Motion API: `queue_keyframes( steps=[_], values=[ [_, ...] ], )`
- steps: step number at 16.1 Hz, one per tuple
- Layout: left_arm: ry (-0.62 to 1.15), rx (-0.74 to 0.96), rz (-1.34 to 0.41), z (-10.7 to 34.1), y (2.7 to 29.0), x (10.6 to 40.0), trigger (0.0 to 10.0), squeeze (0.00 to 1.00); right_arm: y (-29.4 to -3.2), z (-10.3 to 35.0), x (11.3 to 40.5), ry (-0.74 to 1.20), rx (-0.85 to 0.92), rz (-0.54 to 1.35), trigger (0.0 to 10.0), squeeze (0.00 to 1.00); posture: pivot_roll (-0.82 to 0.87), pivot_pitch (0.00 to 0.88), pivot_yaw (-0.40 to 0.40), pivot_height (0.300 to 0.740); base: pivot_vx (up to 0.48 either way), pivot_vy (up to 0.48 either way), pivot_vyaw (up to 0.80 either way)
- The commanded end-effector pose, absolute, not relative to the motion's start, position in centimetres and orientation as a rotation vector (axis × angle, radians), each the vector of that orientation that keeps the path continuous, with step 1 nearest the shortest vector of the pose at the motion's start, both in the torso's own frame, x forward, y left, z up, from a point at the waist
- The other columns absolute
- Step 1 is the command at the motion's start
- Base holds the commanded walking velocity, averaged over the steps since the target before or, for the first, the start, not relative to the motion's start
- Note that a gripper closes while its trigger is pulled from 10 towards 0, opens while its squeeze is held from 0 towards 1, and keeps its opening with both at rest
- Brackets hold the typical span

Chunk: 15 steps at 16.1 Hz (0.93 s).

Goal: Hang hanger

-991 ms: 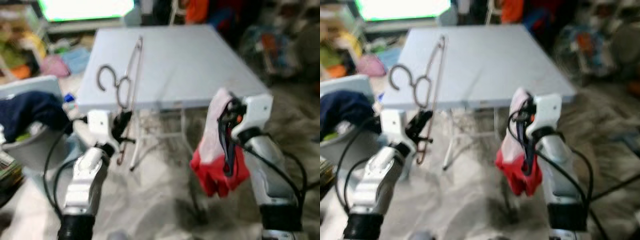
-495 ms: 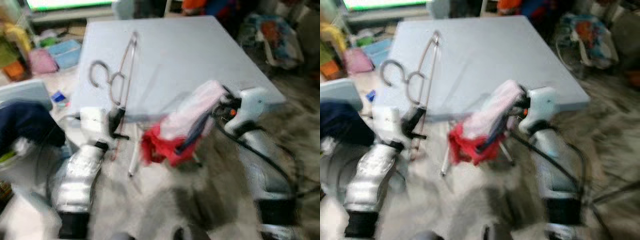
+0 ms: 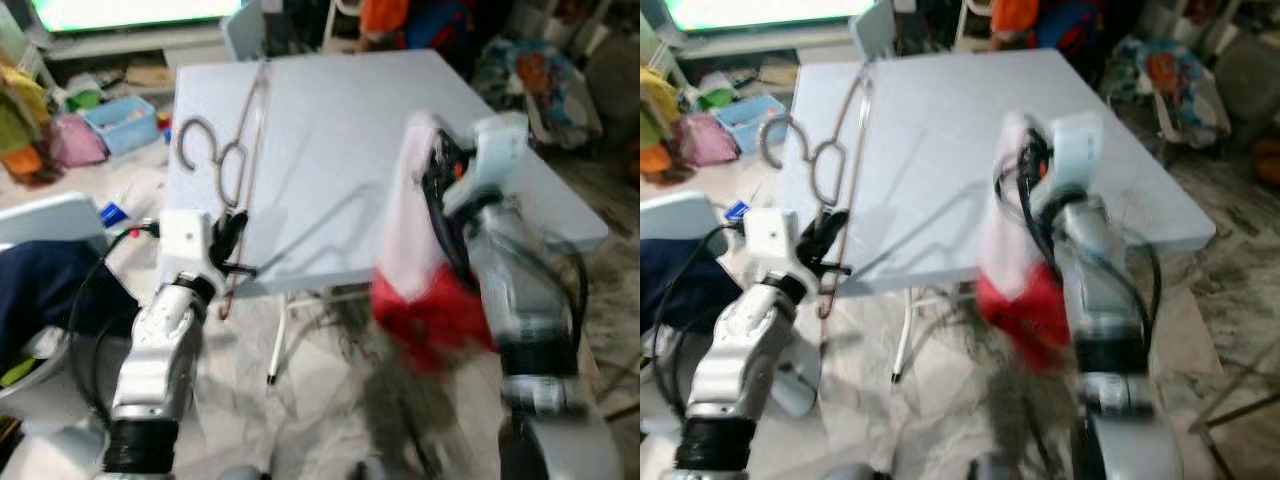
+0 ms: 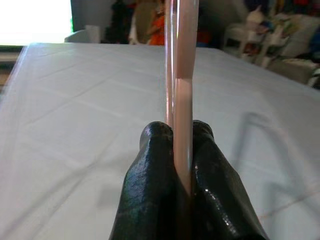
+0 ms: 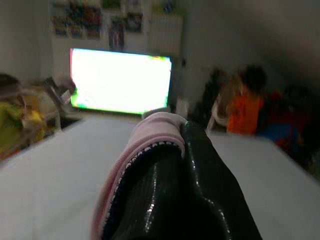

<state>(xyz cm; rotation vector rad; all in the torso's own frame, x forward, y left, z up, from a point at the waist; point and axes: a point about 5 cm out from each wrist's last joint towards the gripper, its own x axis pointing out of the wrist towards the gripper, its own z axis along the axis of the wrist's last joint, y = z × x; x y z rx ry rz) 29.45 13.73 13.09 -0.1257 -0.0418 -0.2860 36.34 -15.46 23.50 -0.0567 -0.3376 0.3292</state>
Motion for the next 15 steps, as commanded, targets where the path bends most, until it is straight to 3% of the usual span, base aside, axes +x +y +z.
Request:
queue_keyframes(
  steps=[1,6,8,12,15],
  values=[
    [-0.022,-0.099,-0.274,12.8,13.7,29.1,10.0,0.00,-14.8,25.7,37.8,-0.384,-0.074,0.359,10.0,0.00,0.08,0.034,-0.043,0.740,0.000,0.000,0.00],
    [0.007,-0.097,-0.268,12.1,13.5,28.1,10.0,0.00,-12.8,30.9,41.0,-0.415,-0.153,0.370,10.0,0.00,0.11,0.043,-0.068,0.740,0.000,0.000,0.00],
    [0.009,-0.096,-0.262,12.0,13.3,27.9,10.0,0.00,-13.1,34.2,41.9,-0.430,-0.154,0.262,10.0,0.00,0.12,0.047,-0.079,0.740,0.000,0.000,0.00],
    [0.008,-0.084,-0.217,12.0,13.4,27.6,10.0,0.00,-15.4,40.1,41.4,-0.539,-0.245,-0.012,10.0,0.00,0.14,0.055,-0.109,0.740,0.000,0.000,0.00],
    [0.016,-0.084,-0.210,11.7,13.3,27.2,10.0,0.00,-17.9,39.8,41.3,-0.529,-0.251,-0.128,10.0,0.00,0.14,0.059,-0.113,0.740,0.000,0.000,0.00]
  ],
)
